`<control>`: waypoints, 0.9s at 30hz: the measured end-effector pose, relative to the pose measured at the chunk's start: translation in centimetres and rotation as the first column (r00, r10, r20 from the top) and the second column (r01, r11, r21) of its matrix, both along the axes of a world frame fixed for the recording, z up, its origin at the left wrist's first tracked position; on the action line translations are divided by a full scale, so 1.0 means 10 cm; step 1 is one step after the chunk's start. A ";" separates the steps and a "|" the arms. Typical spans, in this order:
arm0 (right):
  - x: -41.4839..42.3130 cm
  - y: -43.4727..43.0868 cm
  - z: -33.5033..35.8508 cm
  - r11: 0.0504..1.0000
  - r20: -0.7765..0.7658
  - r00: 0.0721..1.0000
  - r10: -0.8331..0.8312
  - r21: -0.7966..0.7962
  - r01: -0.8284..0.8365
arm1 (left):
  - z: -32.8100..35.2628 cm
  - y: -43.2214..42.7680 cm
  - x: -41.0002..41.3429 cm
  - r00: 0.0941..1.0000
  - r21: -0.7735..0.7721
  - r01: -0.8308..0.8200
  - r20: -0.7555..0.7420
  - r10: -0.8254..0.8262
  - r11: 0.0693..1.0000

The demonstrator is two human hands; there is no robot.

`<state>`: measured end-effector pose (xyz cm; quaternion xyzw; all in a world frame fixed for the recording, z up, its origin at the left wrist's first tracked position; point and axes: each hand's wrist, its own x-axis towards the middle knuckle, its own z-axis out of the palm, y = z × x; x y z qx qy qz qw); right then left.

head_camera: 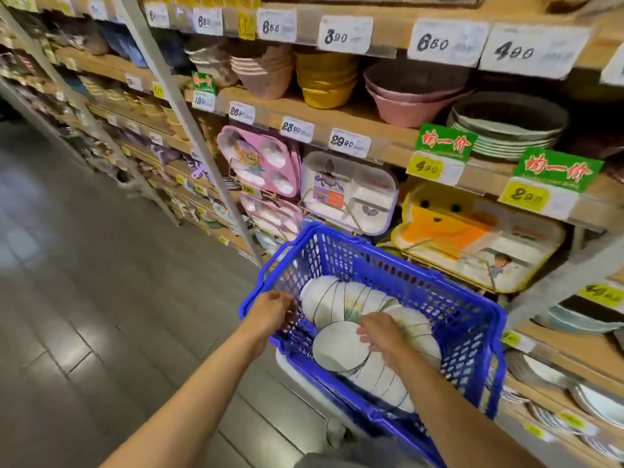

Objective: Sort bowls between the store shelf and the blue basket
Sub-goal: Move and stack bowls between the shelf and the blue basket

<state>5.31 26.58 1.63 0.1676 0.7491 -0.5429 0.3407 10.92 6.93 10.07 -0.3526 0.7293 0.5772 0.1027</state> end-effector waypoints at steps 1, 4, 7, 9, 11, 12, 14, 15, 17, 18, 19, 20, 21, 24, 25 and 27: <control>-0.04 -0.03 -0.06 0.999 -0.014 1.000 0.027 0.025 -0.027 | -0.06 -0.02 -0.12 1.000 -0.018 0.018 0.016 -0.018 1.000; -0.12 -0.13 -0.21 0.980 -0.068 0.989 0.128 0.160 -0.116 | -0.31 0.00 -0.40 0.992 -0.037 0.083 0.094 -0.079 0.996; -0.17 -0.19 -0.39 0.896 -0.067 0.950 0.306 0.357 -0.264 | -0.58 0.04 -0.57 0.960 -0.027 0.216 0.190 -0.208 0.976; -0.17 -0.24 -0.46 0.831 -0.063 0.916 0.396 0.449 -0.329 | -0.76 0.03 -0.64 0.915 -0.042 0.335 0.253 -0.315 0.941; -0.15 -0.30 -0.51 0.745 -0.044 0.875 0.482 0.546 -0.383 | -0.93 0.02 -0.70 0.863 -0.063 0.430 0.320 -0.390 0.901; -0.14 -0.33 -0.54 0.700 -0.030 0.858 0.513 0.594 -0.397 | -1.02 0.02 -0.73 0.836 -0.065 0.474 0.345 -0.426 0.878; -0.14 -0.37 -0.56 0.606 0.001 0.825 0.566 0.678 -0.416 | -1.21 0.03 -0.77 0.756 -0.057 0.580 0.410 -0.511 0.812; -0.14 -0.38 -0.57 0.577 0.015 0.816 0.577 0.700 -0.421 | -1.31 0.03 -0.79 0.701 -0.041 0.641 0.438 -0.563 0.766; -0.16 -0.39 -0.63 0.556 0.028 0.816 0.577 0.719 -0.417 | -1.49 0.05 -0.83 0.609 0.022 0.715 0.471 -0.638 0.699; -0.18 -0.40 -0.67 0.556 0.026 0.821 0.571 0.723 -0.409 | -1.56 0.05 -0.84 0.573 0.056 0.737 0.476 -0.667 0.673; -0.20 -0.41 -0.69 0.561 0.022 0.828 0.560 0.726 -0.399 | -1.63 0.06 -0.86 0.540 0.086 0.756 0.480 -0.692 0.649; -0.21 -0.42 -0.70 0.566 0.019 0.836 0.549 0.728 -0.388 | -1.70 0.06 -0.87 0.513 0.109 0.773 0.472 -0.717 0.625; -0.23 -0.43 -0.73 0.564 0.021 0.839 0.544 0.732 -0.384 | -1.77 0.06 -0.88 0.489 0.124 0.788 0.468 -0.736 0.603; -0.28 -0.46 -0.76 0.493 0.087 0.828 0.554 0.767 -0.410 | -1.96 0.03 -0.89 0.430 0.154 0.823 0.461 -0.776 0.547; -0.30 -0.47 -0.78 0.467 0.107 0.825 0.555 0.781 -0.415 | -2.00 0.03 -0.90 0.399 0.163 0.842 0.455 -0.796 0.514; -0.34 -0.47 -0.81 0.446 0.129 0.831 0.541 0.794 -0.413 | -2.07 0.03 -0.94 0.339 0.149 0.885 0.445 -0.829 0.442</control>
